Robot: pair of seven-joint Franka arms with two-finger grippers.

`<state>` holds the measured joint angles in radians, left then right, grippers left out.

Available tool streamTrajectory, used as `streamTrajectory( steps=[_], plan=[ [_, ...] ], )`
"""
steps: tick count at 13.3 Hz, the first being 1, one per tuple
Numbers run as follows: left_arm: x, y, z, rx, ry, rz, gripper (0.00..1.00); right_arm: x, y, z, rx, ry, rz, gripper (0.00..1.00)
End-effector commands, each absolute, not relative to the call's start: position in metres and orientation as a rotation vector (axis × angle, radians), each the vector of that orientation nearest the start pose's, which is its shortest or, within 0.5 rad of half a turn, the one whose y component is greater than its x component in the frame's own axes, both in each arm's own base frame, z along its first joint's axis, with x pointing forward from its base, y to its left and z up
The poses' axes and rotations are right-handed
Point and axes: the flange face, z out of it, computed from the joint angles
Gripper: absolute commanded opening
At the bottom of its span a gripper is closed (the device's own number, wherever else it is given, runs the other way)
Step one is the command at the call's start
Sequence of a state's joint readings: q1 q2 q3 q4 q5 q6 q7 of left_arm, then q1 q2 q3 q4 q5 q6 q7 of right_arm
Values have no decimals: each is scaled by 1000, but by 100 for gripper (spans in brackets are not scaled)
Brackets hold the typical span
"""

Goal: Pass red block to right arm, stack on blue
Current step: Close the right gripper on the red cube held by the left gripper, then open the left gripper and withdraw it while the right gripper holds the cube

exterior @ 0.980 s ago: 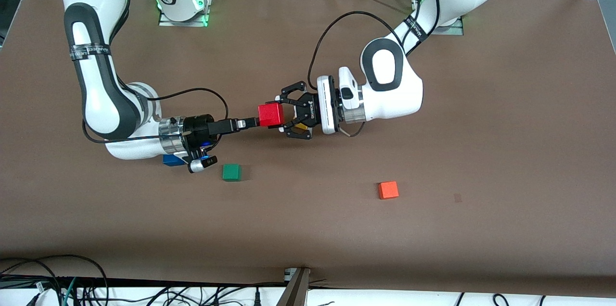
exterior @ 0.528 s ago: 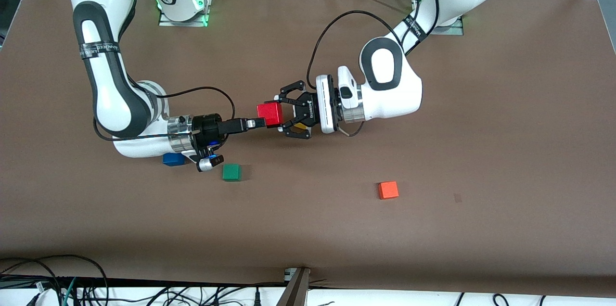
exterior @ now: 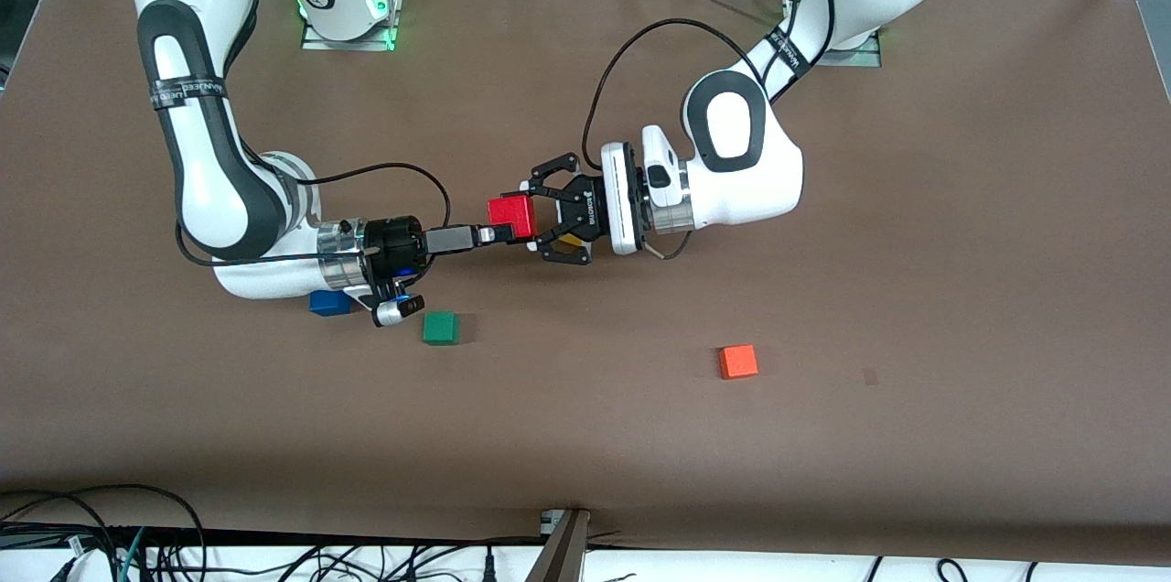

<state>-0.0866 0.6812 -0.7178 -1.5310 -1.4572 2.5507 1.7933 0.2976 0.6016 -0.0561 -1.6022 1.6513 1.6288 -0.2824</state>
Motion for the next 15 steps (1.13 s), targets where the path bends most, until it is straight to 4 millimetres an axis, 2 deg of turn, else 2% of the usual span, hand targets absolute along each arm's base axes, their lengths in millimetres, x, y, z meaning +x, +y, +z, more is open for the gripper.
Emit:
streamTrajectory(
  steps=[1,2,6,9,10,12,15],
  plan=[
    [588,-444,375,1560,-959,981,91,634,270,346,-1565,158,381,17],
    [588,-444,376,1560,-957,982,100,634,270,347,-1565,157,380,17],
    [586,-445,386,1566,-907,947,100,637,265,349,-1570,148,374,17],
    [592,-433,397,1565,-869,917,100,645,234,346,-1639,142,346,17],
    [593,-432,397,1554,-861,904,100,645,229,345,-1670,126,349,17],
    [598,-423,397,1533,-875,896,100,651,205,347,-1741,98,335,17],
    [614,-391,397,1478,-929,837,100,662,173,361,-1901,19,315,17]
  ],
)
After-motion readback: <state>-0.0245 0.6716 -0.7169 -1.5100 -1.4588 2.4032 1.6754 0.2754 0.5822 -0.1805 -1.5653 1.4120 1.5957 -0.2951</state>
